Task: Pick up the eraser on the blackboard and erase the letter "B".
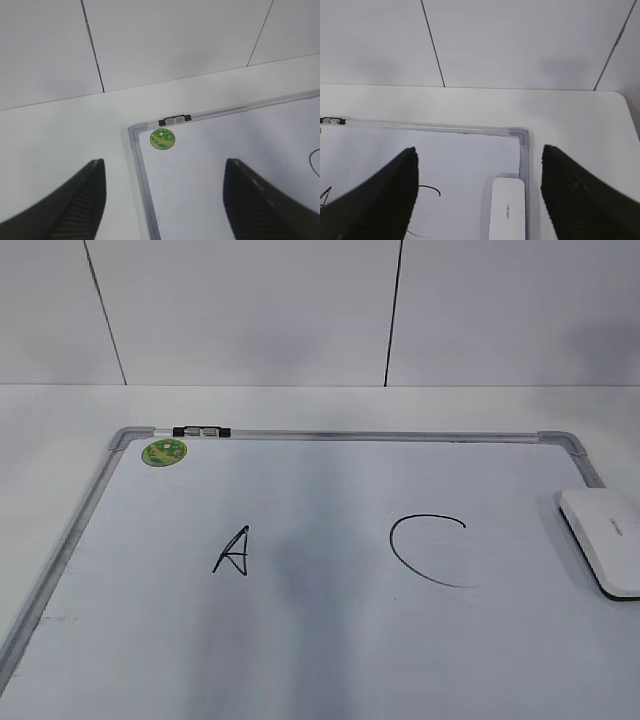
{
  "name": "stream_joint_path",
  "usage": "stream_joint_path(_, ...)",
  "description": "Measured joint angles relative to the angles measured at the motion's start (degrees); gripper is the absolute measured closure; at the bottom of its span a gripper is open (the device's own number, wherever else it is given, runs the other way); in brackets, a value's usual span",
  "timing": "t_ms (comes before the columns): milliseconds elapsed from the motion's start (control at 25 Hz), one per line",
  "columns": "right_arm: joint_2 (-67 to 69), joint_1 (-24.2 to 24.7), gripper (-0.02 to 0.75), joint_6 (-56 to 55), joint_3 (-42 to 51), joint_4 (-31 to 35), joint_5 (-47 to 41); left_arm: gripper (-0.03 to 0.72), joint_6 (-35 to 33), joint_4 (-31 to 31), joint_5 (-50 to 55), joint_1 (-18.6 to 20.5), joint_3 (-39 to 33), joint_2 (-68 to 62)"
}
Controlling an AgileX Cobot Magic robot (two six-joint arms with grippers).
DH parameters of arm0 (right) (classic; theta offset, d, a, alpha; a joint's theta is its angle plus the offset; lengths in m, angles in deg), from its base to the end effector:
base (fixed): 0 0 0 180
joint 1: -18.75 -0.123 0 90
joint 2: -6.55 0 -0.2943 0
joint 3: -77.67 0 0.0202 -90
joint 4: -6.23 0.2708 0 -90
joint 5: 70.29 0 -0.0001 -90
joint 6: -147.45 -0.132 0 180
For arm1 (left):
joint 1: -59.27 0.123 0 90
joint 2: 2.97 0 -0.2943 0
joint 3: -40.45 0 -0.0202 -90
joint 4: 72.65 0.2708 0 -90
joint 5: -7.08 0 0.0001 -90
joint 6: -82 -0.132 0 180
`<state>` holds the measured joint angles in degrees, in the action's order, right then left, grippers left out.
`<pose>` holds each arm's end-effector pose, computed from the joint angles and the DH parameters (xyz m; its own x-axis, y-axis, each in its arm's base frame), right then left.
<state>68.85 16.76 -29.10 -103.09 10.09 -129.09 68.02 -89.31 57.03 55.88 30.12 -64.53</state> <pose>0.2050 0.0147 0.4638 -0.5017 -0.0427 -0.8640 -0.0971 0.9953 0.0072 0.2196 -0.0420 0.4195 -0.4946 0.0818 -0.8653 0.2732 0.9597 -0.0654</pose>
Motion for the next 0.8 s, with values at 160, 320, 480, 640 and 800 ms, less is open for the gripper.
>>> stream_joint_path(160, -6.43, 0.00, 0.142, 0.35, 5.39, 0.09, 0.72, 0.147, 0.00, 0.00, 0.00, 0.00, -4.78, 6.54)
stream_joint_path(320, -13.34, 0.00, 0.142, 0.43, 11.00, 0.09, 1.38, 0.148, 0.02, -0.09, 0.39, 0.00, -8.98, 12.99)
stream_joint_path(480, -19.20, 0.00, 0.143, 0.60, 16.74, 0.09, 1.76, 0.149, 0.49, -0.09, 2.05, 0.00, -14.43, 18.30)
stream_joint_path(640, -25.40, 0.00, 0.143, 0.70, 23.76, 0.09, 1.76, 0.150, 3.72, 1.32, 4.69, 0.00, -20.42, 23.90)
stream_joint_path(800, -31.61, 0.00, 0.143, 0.70, 31.21, 0.09, 1.11, 0.155, 6.58, 4.27, 8.76, 0.00, -25.83, 29.12)
